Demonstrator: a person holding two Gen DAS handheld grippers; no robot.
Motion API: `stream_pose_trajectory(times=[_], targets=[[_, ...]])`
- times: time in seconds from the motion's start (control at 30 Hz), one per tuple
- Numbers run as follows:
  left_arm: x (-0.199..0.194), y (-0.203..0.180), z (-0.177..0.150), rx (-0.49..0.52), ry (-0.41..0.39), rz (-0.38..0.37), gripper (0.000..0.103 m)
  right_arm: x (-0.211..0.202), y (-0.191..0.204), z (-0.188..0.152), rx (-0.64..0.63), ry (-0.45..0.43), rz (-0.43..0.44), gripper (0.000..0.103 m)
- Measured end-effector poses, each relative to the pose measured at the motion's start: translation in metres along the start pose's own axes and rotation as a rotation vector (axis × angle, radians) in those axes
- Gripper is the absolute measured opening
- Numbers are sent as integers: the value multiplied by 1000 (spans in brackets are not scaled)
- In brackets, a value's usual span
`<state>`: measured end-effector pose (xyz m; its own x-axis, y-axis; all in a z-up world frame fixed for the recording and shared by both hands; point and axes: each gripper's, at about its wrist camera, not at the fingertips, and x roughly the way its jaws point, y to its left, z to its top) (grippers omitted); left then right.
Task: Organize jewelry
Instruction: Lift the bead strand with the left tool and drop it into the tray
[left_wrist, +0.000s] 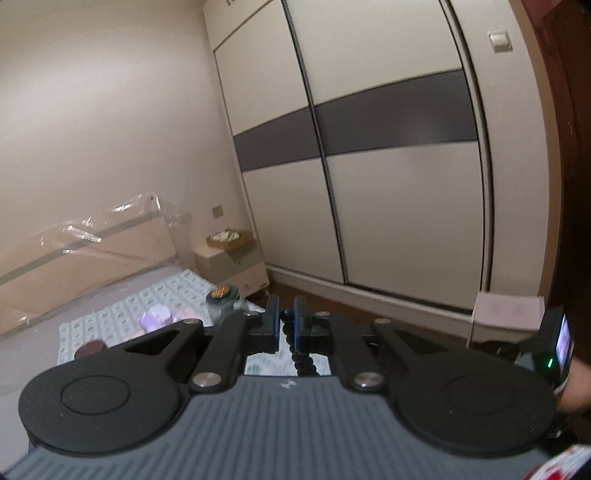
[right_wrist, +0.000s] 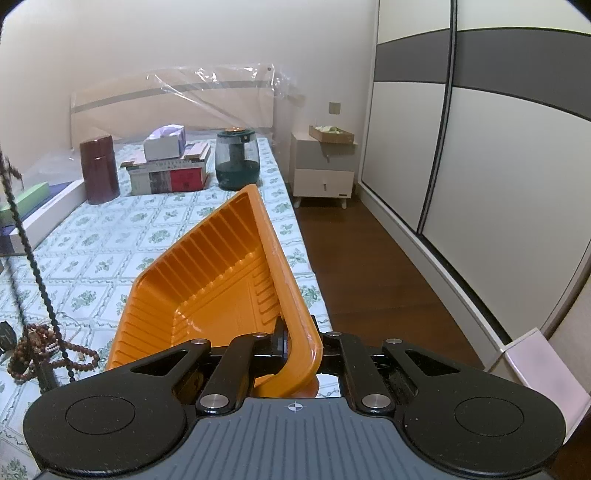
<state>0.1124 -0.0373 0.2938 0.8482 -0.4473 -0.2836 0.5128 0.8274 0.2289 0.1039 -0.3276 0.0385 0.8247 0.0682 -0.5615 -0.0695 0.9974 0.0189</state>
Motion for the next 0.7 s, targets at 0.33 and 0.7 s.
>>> stream_pose_trajectory(times=[0.33, 0.7], targets=[[12, -7, 52, 4, -99, -43, 6, -1, -1, 0, 10, -4, 3, 8], [60, -38, 44, -1, -38, -149, 6, -1, -2, -4, 33, 5, 4, 8]])
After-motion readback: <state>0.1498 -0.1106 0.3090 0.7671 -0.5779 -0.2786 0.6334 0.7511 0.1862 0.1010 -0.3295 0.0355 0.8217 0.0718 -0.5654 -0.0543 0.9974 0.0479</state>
